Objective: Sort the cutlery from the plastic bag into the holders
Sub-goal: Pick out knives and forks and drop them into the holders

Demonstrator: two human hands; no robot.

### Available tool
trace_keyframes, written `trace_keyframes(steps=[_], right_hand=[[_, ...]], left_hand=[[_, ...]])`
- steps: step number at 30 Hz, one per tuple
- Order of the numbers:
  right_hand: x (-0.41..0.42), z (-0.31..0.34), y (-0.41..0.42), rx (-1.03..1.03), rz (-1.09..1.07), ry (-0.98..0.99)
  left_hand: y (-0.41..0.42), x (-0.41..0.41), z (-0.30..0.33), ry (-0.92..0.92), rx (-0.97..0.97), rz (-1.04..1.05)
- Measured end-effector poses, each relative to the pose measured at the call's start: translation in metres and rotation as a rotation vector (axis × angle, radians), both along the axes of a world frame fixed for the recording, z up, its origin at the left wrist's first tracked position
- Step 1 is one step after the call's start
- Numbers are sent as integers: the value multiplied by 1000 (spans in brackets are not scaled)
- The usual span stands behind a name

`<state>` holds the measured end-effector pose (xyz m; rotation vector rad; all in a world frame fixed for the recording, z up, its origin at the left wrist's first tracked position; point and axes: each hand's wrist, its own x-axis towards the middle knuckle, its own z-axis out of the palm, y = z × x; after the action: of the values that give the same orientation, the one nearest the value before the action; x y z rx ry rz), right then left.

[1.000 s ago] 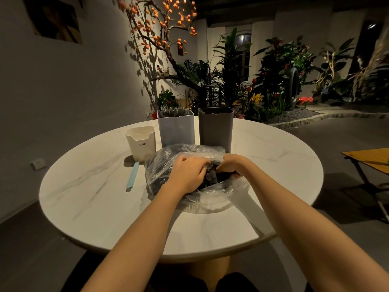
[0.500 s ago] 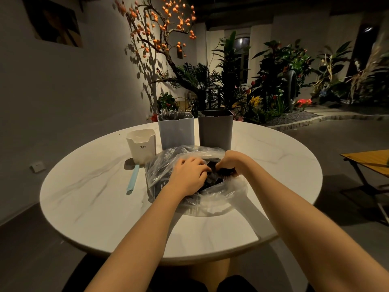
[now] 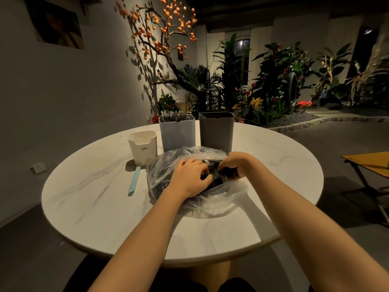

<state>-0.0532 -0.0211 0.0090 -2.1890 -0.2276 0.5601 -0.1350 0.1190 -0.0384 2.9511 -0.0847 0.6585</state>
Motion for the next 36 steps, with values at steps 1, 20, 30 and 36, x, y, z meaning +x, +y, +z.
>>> trace_keyframes(steps=[1, 20, 30, 36], right_hand=[[1, 0, -2, 17, -4, 11], [-4, 16, -14, -96, 113, -9], [-4, 20, -16, -270, 129, -90], [-3, 23, -24, -339, 140, -119]], left_hand=[[0, 0, 0, 1, 5, 1], [-14, 1, 9, -203, -129, -56], [-24, 2, 19, -193, -163, -54], [-29, 2, 22, -190, -183, -45]])
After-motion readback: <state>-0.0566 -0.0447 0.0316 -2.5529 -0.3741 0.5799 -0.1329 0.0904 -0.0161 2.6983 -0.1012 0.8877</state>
